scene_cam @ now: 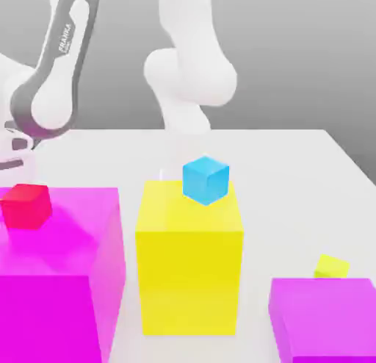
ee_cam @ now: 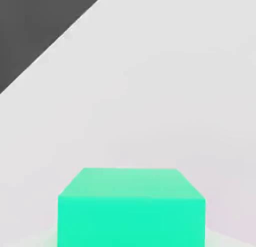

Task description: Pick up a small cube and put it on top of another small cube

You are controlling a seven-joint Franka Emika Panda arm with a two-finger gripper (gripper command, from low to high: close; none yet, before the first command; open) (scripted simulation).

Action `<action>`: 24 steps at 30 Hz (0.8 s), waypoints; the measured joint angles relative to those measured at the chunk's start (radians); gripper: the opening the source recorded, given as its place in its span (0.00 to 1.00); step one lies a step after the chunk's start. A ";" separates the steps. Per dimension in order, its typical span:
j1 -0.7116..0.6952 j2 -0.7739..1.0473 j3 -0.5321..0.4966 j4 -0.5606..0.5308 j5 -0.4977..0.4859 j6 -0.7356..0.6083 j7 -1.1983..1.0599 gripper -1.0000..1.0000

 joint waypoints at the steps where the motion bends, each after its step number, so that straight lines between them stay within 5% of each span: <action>1: 0.018 -0.031 0.017 0.013 -0.009 -0.032 0.001 0.00; 20: 0.555 -0.674 0.311 -0.079 0.142 -0.773 -0.263 0.00; 24: 0.583 -0.671 0.314 -0.194 0.175 -0.718 -0.294 0.00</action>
